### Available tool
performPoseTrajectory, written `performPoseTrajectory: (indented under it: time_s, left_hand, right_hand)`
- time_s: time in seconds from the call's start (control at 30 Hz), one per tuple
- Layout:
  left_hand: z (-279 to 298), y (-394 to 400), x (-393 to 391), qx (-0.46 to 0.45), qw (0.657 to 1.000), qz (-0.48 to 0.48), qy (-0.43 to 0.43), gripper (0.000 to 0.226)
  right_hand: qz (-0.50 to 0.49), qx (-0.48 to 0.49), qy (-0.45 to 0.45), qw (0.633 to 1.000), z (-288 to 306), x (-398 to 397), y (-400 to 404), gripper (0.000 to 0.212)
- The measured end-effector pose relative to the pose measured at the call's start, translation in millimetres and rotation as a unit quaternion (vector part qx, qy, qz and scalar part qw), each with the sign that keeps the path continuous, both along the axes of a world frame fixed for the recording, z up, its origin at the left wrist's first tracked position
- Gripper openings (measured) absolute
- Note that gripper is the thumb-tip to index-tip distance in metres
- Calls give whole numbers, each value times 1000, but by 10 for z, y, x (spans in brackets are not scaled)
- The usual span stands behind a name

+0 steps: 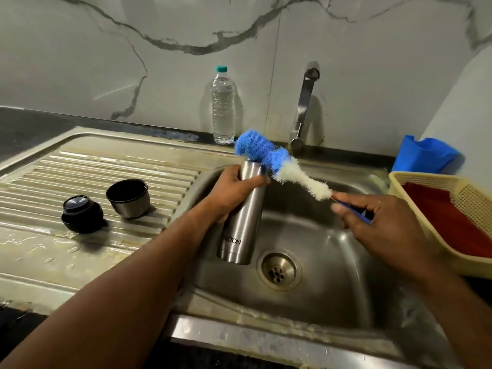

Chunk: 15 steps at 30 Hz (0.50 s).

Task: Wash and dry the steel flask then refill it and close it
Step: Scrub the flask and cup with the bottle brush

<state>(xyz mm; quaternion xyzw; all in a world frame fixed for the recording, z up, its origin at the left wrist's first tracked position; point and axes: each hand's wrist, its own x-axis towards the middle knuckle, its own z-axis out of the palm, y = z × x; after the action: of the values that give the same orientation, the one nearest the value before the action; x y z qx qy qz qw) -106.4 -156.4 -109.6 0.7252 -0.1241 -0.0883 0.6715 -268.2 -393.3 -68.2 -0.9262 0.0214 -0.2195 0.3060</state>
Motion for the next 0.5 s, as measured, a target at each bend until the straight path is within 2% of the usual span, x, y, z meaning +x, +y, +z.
performPoseTrajectory:
  time_s: [0.1, 0.27, 0.4, 0.5]
  left_hand:
    - [-54, 31, 21, 59, 998, -16, -22, 37]
    - [-129, 40, 47, 122, 992, -32, -26, 46]
    - [-144, 60, 69, 152, 987, -30, -50, 53]
    - [-123, 77, 71, 170, 983, -8, -73, 60]
  right_hand:
    - [10, -20, 10, 1000, -50, 15, 28, 29]
    - [-44, -55, -13, 997, -162, 65, -3, 26]
    - [-7, -50, 22, 999, -176, 69, 41, 27]
    - [-10, -48, 2, 999, -198, 97, 47, 27]
